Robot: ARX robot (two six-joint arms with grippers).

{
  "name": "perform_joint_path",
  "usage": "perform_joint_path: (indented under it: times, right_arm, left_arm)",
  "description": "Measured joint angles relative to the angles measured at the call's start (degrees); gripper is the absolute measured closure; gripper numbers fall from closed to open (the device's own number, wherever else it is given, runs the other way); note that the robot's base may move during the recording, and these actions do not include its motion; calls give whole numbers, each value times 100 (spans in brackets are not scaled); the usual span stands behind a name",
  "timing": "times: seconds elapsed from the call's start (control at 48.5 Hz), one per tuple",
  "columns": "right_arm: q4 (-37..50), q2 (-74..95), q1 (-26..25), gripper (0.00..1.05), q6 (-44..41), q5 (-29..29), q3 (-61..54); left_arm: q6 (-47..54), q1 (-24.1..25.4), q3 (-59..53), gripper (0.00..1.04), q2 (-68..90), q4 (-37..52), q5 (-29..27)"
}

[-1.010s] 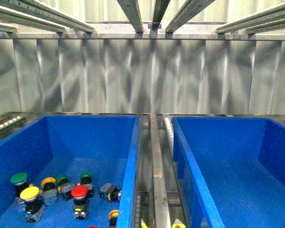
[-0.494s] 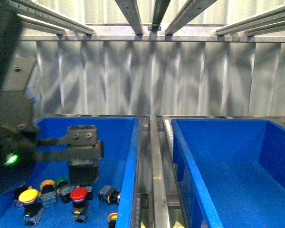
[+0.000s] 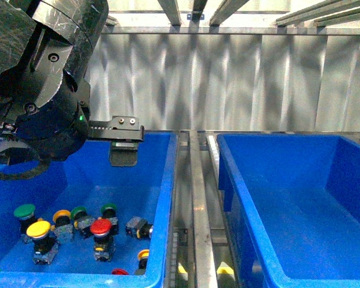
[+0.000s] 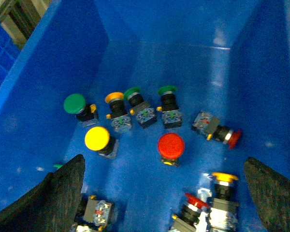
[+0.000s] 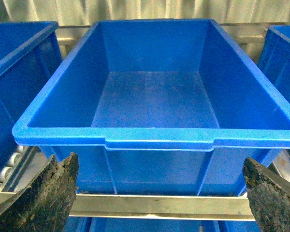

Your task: Pick red and yellow buttons and place in box

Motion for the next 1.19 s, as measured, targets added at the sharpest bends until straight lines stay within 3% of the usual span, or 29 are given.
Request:
perform_joint_path:
  times: [0.185,0.536,0.886,1.195]
  right_arm:
    - [0,0,0,6,0,-2,2]
    - [0,0,0,6,0,0,2]
    - [0,0,0,6,0,0,0]
    - [0,0,0,6,0,-2,2]
  left_arm:
    - [-15,245,326,8,348,-577,72]
    - [118,610,741,8,1226,-876,164]
    - [199,527,1926,8,2356,-1126,374]
    - [155,518,2249,8,2822,-1193,402]
